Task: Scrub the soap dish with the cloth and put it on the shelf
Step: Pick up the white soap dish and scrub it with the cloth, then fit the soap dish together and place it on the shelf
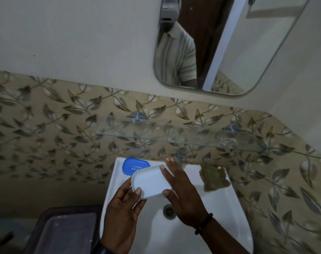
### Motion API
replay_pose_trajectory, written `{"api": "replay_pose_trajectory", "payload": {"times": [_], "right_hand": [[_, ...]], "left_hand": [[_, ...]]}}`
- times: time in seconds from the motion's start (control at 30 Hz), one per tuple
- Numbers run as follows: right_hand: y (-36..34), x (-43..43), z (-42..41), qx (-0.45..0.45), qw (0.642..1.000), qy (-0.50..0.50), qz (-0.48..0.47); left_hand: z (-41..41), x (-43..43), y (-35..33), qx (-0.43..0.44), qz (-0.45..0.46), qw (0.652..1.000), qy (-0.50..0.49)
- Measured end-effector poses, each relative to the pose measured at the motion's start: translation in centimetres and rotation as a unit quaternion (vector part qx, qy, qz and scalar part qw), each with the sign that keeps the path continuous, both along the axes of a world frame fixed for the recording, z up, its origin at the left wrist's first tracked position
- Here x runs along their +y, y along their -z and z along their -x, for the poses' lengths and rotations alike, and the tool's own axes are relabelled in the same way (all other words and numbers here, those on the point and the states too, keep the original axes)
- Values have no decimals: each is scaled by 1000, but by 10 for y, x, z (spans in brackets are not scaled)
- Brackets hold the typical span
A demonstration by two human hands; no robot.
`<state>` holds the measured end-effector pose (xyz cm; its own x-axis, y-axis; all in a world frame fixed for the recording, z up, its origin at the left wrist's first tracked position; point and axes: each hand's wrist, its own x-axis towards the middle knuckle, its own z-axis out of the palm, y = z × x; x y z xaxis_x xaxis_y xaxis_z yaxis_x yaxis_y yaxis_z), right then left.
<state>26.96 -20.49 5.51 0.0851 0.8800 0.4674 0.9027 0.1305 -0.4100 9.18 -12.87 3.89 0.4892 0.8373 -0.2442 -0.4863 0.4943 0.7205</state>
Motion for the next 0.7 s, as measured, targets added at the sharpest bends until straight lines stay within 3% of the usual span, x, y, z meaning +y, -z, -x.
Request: {"api": "replay_pose_trajectory", "payload": {"times": [0.13,0.23,0.4,0.57,0.7], "right_hand": [[19,36,6,72,997,17,8],[40,70,9,72,997,30,24],[83,121,3,-77,987,36,138],[132,139,-4,-186,935,85,289],[142,136,-3,-228,939,103,234]], "left_hand": [[36,9,15,15,-2,999,-49],[61,9,28,17,-5,997,-82],[91,3,36,45,31,991,-119],[114,-6,31,84,46,987,-131],[126,-8,26,82,78,985,-133]]}}
